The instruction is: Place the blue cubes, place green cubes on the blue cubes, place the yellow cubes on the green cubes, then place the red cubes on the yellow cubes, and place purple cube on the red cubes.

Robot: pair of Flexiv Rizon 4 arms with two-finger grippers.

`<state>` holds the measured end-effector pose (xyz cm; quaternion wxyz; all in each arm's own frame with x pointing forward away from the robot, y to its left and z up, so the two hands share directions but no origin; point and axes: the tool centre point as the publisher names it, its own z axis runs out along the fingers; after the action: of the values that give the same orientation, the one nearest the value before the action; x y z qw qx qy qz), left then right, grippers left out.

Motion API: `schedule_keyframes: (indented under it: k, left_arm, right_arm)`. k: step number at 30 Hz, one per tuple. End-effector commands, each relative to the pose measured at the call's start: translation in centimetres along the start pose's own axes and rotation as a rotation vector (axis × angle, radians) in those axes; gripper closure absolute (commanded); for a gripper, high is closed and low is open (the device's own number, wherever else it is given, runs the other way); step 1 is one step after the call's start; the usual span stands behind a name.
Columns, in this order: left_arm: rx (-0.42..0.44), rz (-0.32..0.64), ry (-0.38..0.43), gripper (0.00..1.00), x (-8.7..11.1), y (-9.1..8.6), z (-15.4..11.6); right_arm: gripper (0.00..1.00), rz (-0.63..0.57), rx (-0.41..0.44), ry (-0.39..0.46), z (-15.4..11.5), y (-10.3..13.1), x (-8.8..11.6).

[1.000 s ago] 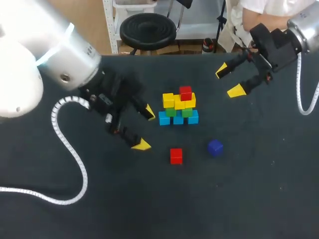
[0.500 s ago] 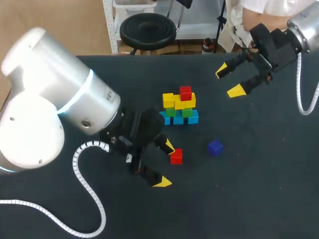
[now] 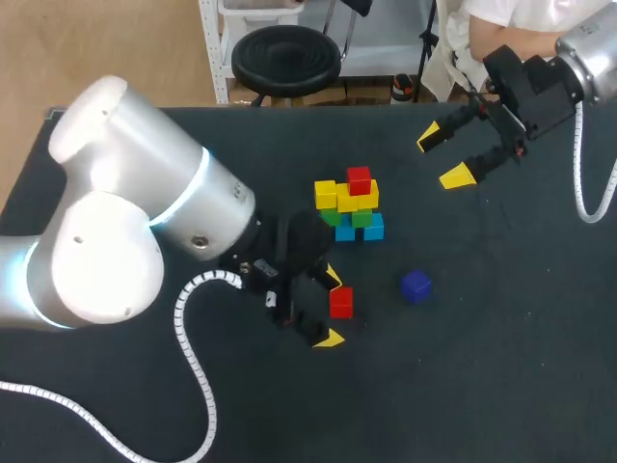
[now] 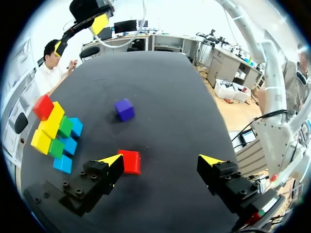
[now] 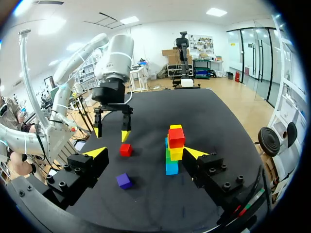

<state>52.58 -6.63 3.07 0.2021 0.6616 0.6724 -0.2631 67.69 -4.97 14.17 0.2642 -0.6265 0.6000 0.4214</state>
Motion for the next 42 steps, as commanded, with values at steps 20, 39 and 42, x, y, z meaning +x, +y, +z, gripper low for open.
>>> schedule_keyframes:
  k: [20, 39, 42]
  left_arm:
    - [0.065, -0.155, 0.054, 0.00, 0.3, 3.0, 0.9]
    - [0.010, -0.181, 0.105, 0.00, 0.8, 3.1, 2.2]
    - [-0.006, -0.176, 0.124, 0.00, 0.7, 3.2, 2.1]
  right_arm:
    - [0.00, 0.000, 0.003, 0.001, 0.0, 0.1, 0.0]
    - [0.00, 0.000, 0.003, 0.001, 0.0, 0.1, 0.0]
    - [0.00, 0.000, 0.003, 0.001, 0.0, 0.1, 0.0]
